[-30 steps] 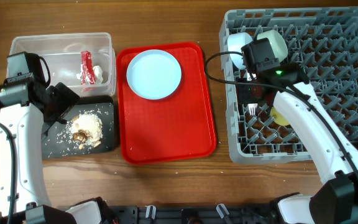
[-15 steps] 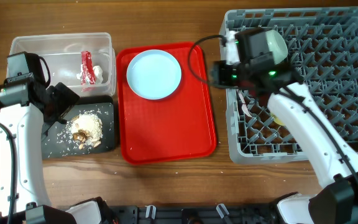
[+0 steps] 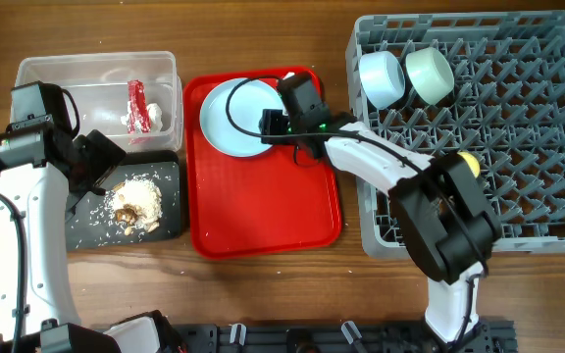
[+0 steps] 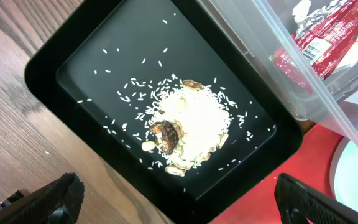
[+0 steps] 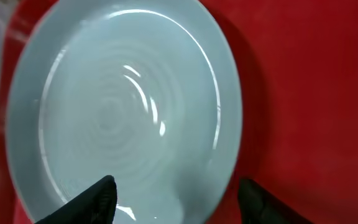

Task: Sort waste into correct bins and load items into the dishwasher rack
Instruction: 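Grasp the light blue plate with right gripper and stand it in rack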

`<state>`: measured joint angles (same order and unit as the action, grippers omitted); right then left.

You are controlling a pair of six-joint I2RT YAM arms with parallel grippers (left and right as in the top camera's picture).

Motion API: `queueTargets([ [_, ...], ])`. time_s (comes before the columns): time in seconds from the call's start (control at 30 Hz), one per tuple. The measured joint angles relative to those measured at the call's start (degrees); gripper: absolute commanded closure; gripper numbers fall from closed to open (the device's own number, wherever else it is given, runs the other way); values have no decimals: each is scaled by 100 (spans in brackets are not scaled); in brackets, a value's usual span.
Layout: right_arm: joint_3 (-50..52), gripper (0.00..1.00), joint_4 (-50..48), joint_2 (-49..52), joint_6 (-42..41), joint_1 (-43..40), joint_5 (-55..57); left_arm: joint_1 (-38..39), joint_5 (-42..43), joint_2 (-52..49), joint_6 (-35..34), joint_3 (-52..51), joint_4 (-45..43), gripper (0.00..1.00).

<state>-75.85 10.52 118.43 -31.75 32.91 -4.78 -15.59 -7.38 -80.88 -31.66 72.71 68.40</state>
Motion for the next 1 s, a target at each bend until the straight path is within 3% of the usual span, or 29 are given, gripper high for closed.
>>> queueTargets([
  [0.03,2,42,59,85,-37,0,48,0,0,0,0,0,0,0],
  [0.07,0,58,131,118,-31,0,81,0,-2,0,0,0,0,0],
  [0.17,-109,86,796,120,-190,0,378,0,-2,0,0,0,0,0],
  [0.23,-168,96,1113,103,-415,-9,527,0,-2,0,0,0,-2,0],
  [0.4,-164,96,1912,-136,-546,-234,621,0,0,0,0,0,31,0],
  [0.57,-66,96,2669,-1226,98,-509,1043,0,-2,0,0,0,42,0],
  [0.7,-39,96,3060,-3202,1029,-855,2273,0,-2,0,0,0,44,0],
  [0.8,-39,96,3239,-3899,1768,-1213,3311,0,0,0,0,0,20,0],
  [0.9,-39,96,3580,-4046,2299,-1362,4673,0,-2,0,0,0,20,0],
  [1.0,-37,96,4518,-4039,2061,-1362,5838,0,-2,0,0,0,15,0],
])
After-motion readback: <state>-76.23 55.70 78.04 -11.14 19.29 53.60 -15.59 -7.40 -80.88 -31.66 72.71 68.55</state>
